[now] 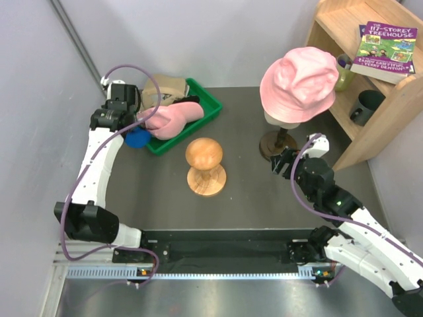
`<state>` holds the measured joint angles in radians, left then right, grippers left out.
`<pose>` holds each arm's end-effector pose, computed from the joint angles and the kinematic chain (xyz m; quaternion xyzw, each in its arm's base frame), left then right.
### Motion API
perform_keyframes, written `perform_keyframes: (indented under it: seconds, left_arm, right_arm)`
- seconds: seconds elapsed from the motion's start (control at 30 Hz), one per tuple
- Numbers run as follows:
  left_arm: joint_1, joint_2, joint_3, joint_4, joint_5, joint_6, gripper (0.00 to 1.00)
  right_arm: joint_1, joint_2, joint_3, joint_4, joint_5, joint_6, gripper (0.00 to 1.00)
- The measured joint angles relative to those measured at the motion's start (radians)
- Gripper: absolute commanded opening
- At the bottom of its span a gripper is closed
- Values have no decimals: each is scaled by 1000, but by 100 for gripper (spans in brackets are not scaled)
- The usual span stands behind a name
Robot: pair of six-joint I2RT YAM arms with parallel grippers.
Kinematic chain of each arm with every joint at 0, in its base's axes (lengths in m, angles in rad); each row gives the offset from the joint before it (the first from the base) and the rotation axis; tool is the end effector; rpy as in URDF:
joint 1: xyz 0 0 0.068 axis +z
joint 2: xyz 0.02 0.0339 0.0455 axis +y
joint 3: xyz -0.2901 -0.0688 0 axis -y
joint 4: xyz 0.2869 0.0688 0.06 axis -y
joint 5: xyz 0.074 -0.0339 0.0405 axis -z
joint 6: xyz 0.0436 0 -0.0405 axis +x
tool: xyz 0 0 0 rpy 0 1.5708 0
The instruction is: Stack the hats
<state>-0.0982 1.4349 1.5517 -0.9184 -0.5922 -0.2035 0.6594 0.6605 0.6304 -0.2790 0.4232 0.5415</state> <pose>0.3361 -0.0087 0.4148 -0.1560 0.8796 0.2135 0.3954 0.1594 0.1009 0.3082 0.0771 0.7954 0.1859 0.5716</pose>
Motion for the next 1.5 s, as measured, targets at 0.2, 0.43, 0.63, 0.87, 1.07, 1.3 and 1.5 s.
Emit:
perform_keyframes:
  seconds: [0.2,0.43,0.63,0.87,1.07,1.3,1.5]
  left_arm:
    - [0,-31,82,-94,-26,53,0]
    - [-3,-78,238,-209,95,-7,0]
    - [-68,-77,363,-274,280,-160,0]
    - [-302,-8,423,-335,349,-322,0]
    - [-325,19,423,-346,379,-379,0]
    - [-328,19,425,-347,403,-401,0]
    - [-328,19,426,-347,436,-401,0]
  right_arm:
    - [0,3,14,-6,2,-22,73]
    - [89,90,124,40,0,-75,72]
    - [309,299,322,130,18,-172,72]
    - [490,598,671,202,11,-371,73]
    - [550,731,842,210,1,-537,75]
    - [654,828,890,190,71,-699,78]
    - [677,919,892,179,171,-810,78]
